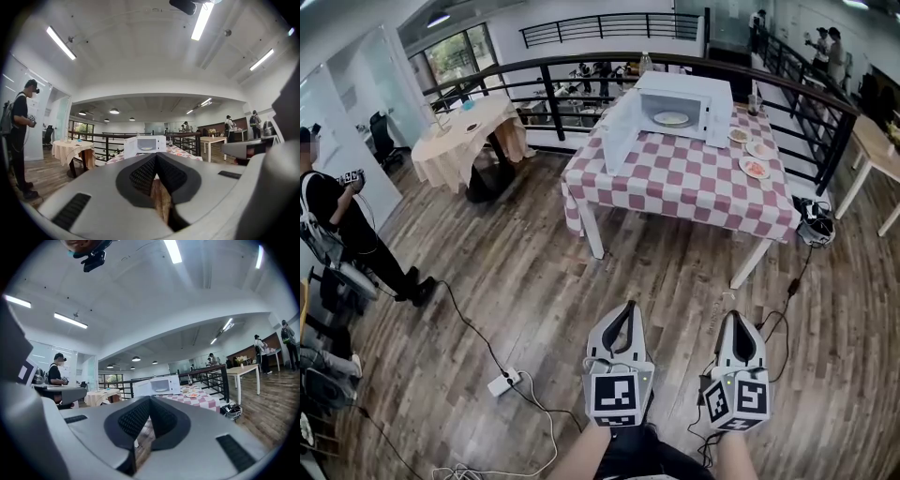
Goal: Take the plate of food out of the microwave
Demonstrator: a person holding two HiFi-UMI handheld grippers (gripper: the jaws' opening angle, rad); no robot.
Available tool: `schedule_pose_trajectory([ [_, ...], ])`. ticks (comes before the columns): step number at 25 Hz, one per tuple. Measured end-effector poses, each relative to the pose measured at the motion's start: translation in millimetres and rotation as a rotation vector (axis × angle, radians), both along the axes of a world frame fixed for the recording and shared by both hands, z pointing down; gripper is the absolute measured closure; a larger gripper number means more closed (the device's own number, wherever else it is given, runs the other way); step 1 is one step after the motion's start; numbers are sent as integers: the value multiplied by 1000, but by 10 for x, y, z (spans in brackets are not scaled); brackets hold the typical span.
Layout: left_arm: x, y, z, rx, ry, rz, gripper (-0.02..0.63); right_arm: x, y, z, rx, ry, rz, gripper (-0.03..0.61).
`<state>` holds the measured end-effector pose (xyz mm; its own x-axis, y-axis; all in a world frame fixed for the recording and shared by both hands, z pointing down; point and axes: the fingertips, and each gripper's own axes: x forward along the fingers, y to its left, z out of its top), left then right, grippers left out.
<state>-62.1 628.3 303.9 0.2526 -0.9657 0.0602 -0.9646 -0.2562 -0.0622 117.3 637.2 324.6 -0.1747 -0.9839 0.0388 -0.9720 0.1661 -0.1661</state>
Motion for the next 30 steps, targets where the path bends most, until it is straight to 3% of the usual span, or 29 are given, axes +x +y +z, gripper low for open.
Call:
schedule_pose_trajectory([
  [10,-28,-639,86,-11,8,8,601,-28,-592,74,-18,5,15,583],
  [30,-338,-2399,-42,-9,29,56,601,-405,-2300,-72,-16,5,44,583],
])
